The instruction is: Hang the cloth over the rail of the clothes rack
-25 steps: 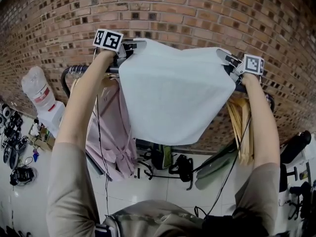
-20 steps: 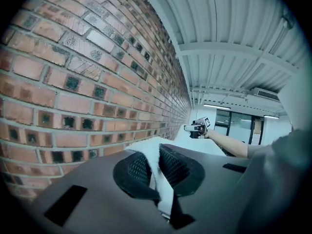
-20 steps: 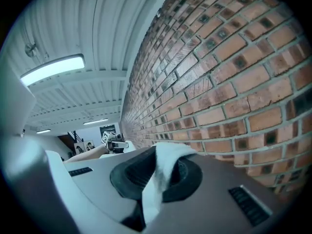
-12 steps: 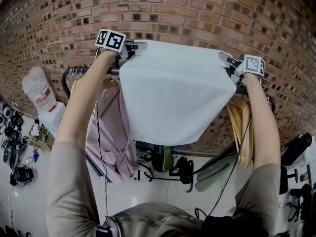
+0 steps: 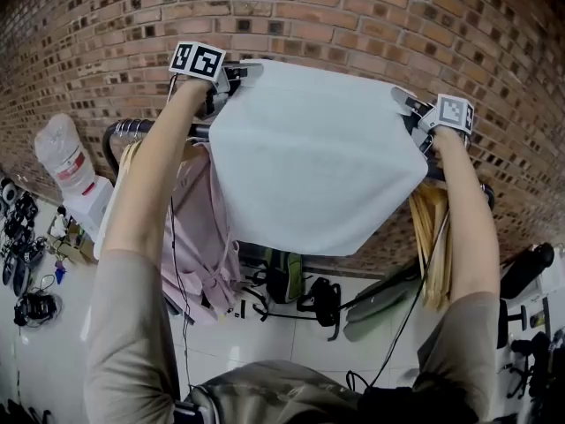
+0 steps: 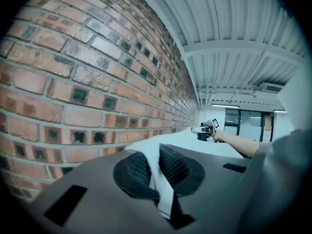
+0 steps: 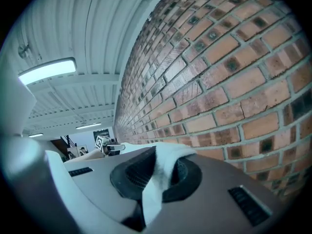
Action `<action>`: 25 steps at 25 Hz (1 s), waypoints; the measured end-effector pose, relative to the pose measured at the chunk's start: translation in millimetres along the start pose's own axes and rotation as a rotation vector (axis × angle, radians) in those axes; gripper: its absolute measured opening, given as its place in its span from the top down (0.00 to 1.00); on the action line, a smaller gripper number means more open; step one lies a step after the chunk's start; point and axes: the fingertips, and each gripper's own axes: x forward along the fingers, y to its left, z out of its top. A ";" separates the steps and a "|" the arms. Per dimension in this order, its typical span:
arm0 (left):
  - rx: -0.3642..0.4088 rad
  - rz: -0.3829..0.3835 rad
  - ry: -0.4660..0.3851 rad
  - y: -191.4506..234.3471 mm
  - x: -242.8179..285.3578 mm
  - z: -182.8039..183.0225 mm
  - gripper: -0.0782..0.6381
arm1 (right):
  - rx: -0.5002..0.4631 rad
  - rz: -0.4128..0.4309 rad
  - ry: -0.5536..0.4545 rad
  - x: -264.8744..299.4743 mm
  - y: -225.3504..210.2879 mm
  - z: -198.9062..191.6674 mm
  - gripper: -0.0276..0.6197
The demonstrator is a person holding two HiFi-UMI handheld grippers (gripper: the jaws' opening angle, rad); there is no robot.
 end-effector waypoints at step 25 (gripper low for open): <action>-0.004 -0.009 0.126 -6.1 8.4 -33.4 0.87 | -0.006 0.064 0.073 6.4 5.6 -19.7 0.93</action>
